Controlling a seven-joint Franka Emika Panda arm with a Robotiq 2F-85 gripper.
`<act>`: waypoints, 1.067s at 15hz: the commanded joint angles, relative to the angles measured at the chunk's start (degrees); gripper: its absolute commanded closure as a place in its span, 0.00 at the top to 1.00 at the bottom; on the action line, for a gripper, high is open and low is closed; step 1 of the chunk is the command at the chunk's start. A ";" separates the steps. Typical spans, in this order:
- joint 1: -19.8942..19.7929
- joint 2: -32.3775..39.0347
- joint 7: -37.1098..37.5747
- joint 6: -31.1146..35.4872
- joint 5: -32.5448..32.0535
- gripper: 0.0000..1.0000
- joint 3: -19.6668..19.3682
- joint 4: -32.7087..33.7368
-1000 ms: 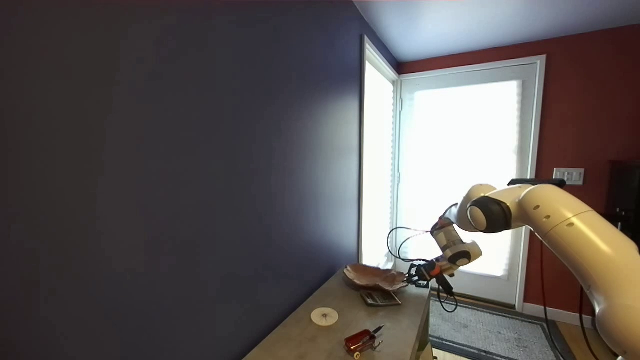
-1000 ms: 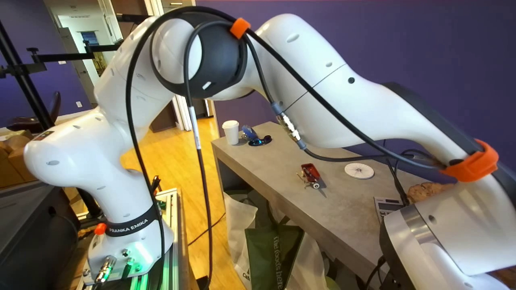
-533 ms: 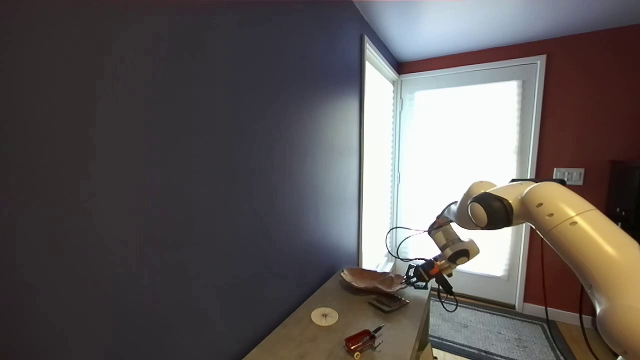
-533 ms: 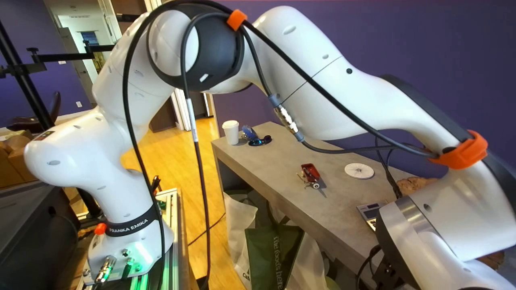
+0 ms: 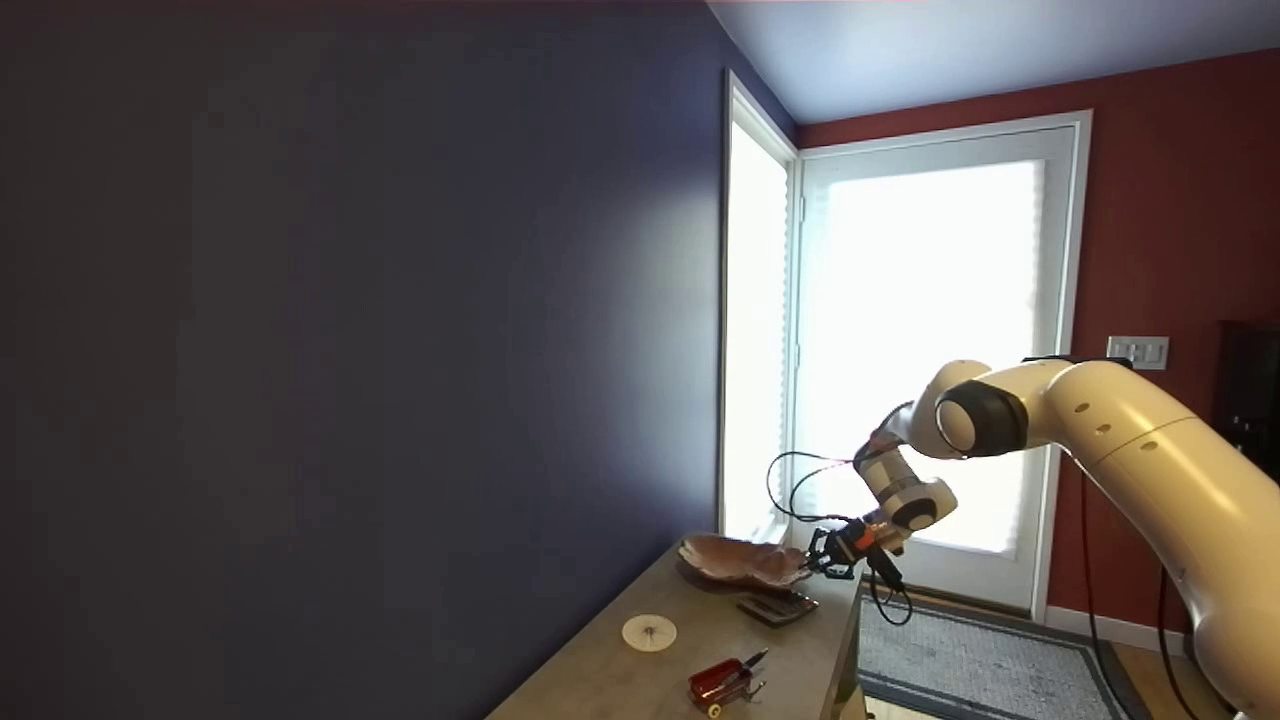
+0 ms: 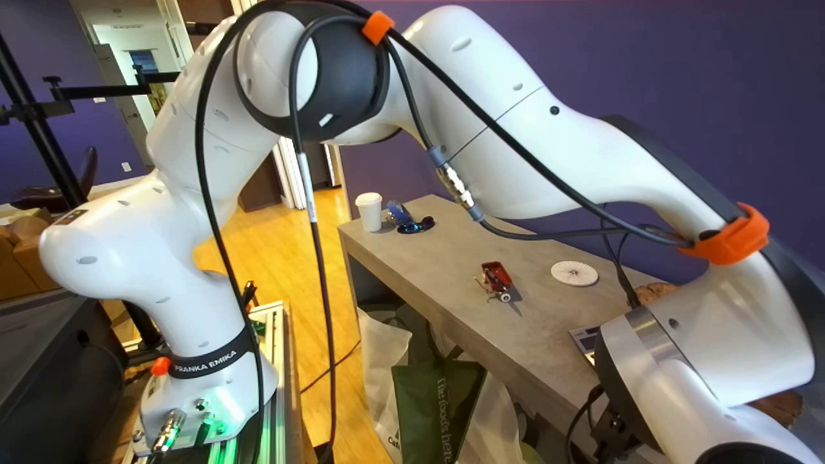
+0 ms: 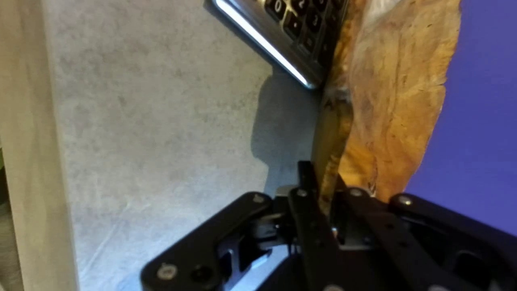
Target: Move the wooden tray to the right
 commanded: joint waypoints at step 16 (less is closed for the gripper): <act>0.05 2.08 -1.02 6.59 11.98 0.02 1.52 3.67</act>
